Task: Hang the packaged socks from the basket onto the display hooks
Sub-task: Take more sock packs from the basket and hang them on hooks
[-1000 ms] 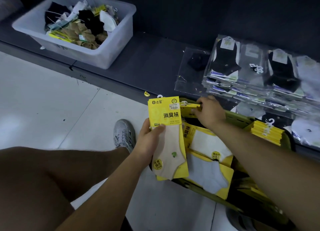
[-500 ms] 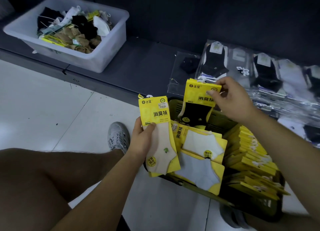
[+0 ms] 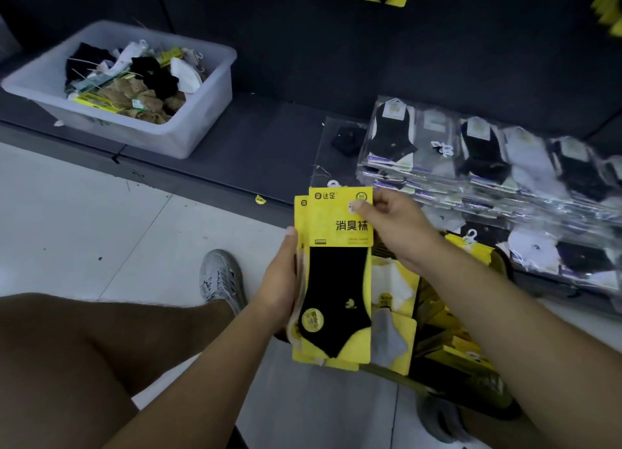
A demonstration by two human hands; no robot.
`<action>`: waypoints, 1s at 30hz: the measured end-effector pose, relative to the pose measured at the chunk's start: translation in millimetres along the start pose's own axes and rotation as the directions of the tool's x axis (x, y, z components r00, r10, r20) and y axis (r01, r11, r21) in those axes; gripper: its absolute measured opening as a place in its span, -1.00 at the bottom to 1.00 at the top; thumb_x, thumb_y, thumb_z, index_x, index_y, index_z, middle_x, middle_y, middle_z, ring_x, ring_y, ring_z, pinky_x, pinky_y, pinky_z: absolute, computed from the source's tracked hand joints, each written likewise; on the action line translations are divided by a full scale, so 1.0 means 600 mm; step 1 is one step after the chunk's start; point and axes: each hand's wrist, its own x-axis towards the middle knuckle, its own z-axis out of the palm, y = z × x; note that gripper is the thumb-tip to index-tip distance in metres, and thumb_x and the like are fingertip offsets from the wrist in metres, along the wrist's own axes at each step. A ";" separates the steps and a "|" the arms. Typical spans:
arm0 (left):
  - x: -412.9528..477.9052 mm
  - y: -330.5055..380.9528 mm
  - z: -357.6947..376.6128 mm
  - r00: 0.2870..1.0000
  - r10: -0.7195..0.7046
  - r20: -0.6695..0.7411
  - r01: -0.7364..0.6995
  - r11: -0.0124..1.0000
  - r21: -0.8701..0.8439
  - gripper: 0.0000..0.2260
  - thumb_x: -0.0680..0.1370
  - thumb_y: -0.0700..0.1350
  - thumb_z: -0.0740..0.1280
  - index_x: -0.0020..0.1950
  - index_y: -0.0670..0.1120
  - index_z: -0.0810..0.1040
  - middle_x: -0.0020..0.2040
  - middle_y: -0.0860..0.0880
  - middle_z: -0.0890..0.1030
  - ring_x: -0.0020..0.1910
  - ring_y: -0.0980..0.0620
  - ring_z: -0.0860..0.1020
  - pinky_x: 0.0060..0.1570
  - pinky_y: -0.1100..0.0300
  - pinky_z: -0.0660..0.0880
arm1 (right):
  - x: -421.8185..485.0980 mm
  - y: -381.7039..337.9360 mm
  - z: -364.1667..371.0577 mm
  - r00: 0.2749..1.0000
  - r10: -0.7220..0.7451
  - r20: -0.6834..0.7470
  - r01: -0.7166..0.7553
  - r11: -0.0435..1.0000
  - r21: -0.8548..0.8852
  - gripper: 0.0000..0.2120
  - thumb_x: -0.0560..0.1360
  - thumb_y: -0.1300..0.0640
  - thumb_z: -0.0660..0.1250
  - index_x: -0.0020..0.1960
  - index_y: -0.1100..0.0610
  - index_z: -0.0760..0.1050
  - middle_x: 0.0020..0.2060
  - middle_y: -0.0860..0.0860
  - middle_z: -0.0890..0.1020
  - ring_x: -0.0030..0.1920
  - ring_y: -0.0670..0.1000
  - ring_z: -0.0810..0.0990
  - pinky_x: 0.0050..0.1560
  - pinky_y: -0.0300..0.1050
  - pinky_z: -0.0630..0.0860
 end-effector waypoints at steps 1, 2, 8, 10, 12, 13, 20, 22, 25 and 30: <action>-0.005 -0.003 0.002 0.999 0.006 0.040 -0.007 1.000 0.022 -0.51 0.72 0.17 0.17 0.47 -0.12 0.55 0.34 -0.17 0.68 0.35 -0.18 0.64 0.40 -0.11 0.52 | -0.001 0.010 0.007 1.000 0.000 -0.012 0.000 1.000 -0.008 -0.96 0.57 0.14 0.40 0.00 0.08 0.62 -0.16 -0.02 0.75 -0.11 -0.05 0.72 -0.09 -0.13 0.62; -0.010 -0.005 0.002 0.998 0.029 0.050 -0.033 0.997 0.077 -0.54 0.66 0.12 0.30 0.46 -0.12 0.54 0.31 -0.14 0.71 0.30 -0.15 0.67 0.32 -0.06 0.59 | 0.000 0.019 0.013 1.000 -0.016 -0.023 0.015 1.000 -0.013 -0.97 0.56 0.12 0.41 -0.03 0.05 0.64 -0.17 -0.04 0.75 -0.12 -0.07 0.72 -0.12 -0.16 0.62; 0.003 -0.015 -0.042 0.993 0.081 -0.081 -0.064 0.979 0.195 -0.74 0.61 -0.15 0.49 0.28 -0.05 0.57 0.19 -0.12 0.75 0.15 -0.12 0.74 0.22 -0.07 0.66 | 0.014 0.091 0.005 0.994 -0.085 -0.068 0.061 0.950 -0.307 -0.96 0.57 -0.01 0.37 -0.04 -0.08 0.59 -0.21 -0.17 0.66 -0.13 -0.18 0.62 -0.15 -0.30 0.48; 0.010 -0.009 -0.066 0.988 0.094 -0.120 -0.069 0.979 0.194 -0.73 0.61 -0.14 0.49 0.29 -0.05 0.57 0.17 -0.11 0.76 0.16 -0.13 0.73 0.28 -0.16 0.62 | 0.013 0.138 -0.008 0.999 -0.002 0.033 0.019 0.836 -0.549 -0.91 0.57 0.03 0.38 0.04 0.02 0.60 -0.14 -0.11 0.63 -0.06 -0.06 0.61 -0.08 -0.20 0.42; 0.018 -0.003 -0.092 0.987 0.087 -0.138 -0.059 0.979 0.194 -0.70 0.61 -0.11 0.50 0.32 -0.03 0.57 0.17 -0.09 0.76 0.18 -0.15 0.73 0.31 -0.21 0.60 | 0.003 0.182 -0.014 0.977 0.127 0.171 0.037 0.688 -0.724 -0.80 0.55 0.01 0.41 0.12 0.07 0.63 -0.07 -0.03 0.66 -0.01 -0.01 0.63 -0.07 -0.20 0.43; 0.021 0.000 -0.103 0.987 0.079 -0.139 -0.050 0.978 0.203 -0.69 0.60 -0.10 0.51 0.32 -0.02 0.58 0.17 -0.09 0.76 0.17 -0.16 0.74 0.31 -0.23 0.60 | -0.005 0.198 -0.015 0.958 0.177 0.226 0.061 0.644 -0.763 -0.75 0.53 -0.01 0.43 0.15 0.08 0.63 -0.04 -0.02 0.68 0.01 0.00 0.64 -0.05 -0.20 0.47; 0.023 -0.009 -0.147 0.991 0.042 -0.126 -0.013 0.975 0.220 -0.67 0.60 -0.04 0.50 0.34 0.01 0.58 0.16 -0.08 0.77 0.11 -0.17 0.76 0.26 -0.27 0.62 | -0.036 0.228 0.004 0.937 0.152 0.314 0.196 0.517 -0.833 -0.69 0.51 -0.07 0.44 0.18 0.05 0.62 0.07 -0.02 0.64 0.08 0.04 0.59 0.07 -0.03 0.54; 0.021 -0.016 -0.149 0.992 0.030 -0.123 -0.002 0.975 0.220 -0.69 0.60 -0.03 0.50 0.33 0.04 0.58 0.15 -0.06 0.77 0.10 -0.15 0.77 0.25 -0.26 0.62 | -0.041 0.225 0.007 0.934 0.120 0.337 0.250 0.456 -0.854 -0.70 0.53 -0.08 0.40 0.19 0.03 0.62 0.05 -0.02 0.62 0.07 0.06 0.58 0.03 -0.02 0.54; 0.020 -0.018 -0.149 0.992 0.021 -0.122 0.007 0.974 0.224 -0.69 0.59 -0.01 0.51 0.32 0.07 0.59 0.14 -0.03 0.78 0.09 -0.13 0.77 0.26 -0.25 0.62 | -0.048 0.219 0.009 0.930 0.076 0.360 0.306 0.383 -0.872 -0.72 0.56 -0.09 0.35 0.20 0.01 0.61 0.04 -0.02 0.62 0.08 0.08 0.57 -0.03 -0.04 0.52; 0.019 -0.017 -0.145 0.990 0.024 -0.141 0.006 0.978 0.210 -0.69 0.60 -0.04 0.50 0.32 0.05 0.58 0.15 -0.04 0.77 0.11 -0.15 0.76 0.27 -0.26 0.61 | -0.069 0.217 0.021 0.935 -0.008 0.354 0.350 0.175 -0.920 -0.72 0.60 -0.11 0.26 0.19 -0.01 0.60 0.07 -0.02 0.64 0.11 0.10 0.60 -0.07 -0.08 0.53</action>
